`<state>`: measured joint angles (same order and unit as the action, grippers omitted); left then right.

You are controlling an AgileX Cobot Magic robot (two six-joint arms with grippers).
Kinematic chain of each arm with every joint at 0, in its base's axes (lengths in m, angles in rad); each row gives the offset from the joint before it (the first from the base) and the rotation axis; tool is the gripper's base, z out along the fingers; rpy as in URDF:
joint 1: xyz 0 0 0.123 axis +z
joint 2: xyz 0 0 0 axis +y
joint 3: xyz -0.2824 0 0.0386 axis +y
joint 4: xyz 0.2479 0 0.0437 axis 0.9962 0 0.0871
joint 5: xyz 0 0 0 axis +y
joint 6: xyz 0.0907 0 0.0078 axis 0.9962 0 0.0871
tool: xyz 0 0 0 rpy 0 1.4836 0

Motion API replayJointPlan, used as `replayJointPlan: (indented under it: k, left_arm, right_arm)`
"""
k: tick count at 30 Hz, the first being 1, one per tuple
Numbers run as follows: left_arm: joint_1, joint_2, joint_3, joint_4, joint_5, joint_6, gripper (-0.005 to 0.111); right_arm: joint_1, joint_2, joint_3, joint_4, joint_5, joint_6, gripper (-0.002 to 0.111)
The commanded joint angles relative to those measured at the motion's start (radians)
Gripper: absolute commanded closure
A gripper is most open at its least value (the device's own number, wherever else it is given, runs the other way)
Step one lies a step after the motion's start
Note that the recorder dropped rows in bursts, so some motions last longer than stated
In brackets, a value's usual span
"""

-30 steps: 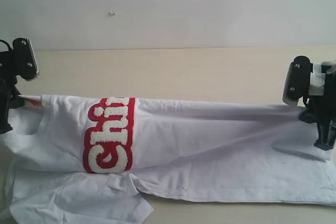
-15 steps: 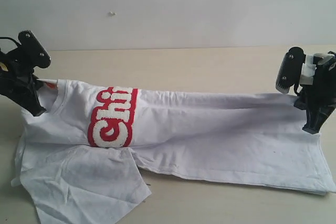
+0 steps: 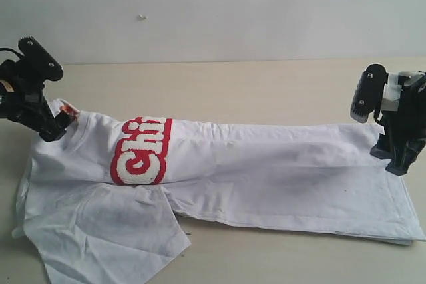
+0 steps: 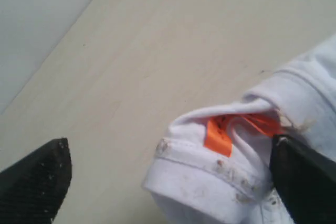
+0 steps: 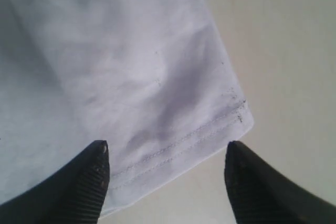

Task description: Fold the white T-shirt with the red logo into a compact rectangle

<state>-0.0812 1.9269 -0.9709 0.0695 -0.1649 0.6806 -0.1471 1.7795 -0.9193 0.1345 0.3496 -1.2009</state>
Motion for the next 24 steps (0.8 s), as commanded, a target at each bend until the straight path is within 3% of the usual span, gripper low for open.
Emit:
replayJointPlan:
  k: [1, 5, 7, 9, 15, 24]
  left_arm:
    - [0.01, -0.007, 0.002, -0.005, -0.055, -0.007, 0.002]
    - [0.076, -0.073, 0.002, -0.069, -0.034, -0.095, 0.002]
    - [0.125, -0.121, 0.002, -0.082, 0.072, -0.219, 0.002]
    - [0.151, -0.152, 0.002, -0.08, 0.235, -0.202, 0.002]
    - [0.171, -0.159, 0.002, -0.082, 0.244, -0.214, 0.002]
    - [0.177, -0.17, 0.002, -0.135, 0.67, -0.271, 0.002]
  right_arm:
    - [-0.003, 0.002, -0.006, 0.02, 0.025, 0.002, 0.046]
    - [-0.003, 0.002, -0.006, 0.022, 0.025, 0.002, 0.045]
    - [-0.003, 0.002, -0.006, 0.025, 0.025, 0.0, 0.043]
    - [-0.003, 0.002, -0.006, 0.075, 0.028, 0.0, 0.04]
    - [-0.003, 0.002, -0.006, 0.12, 0.072, -0.002, 0.034]
    - [-0.003, 0.002, -0.006, 0.203, 0.167, -0.08, 0.034]
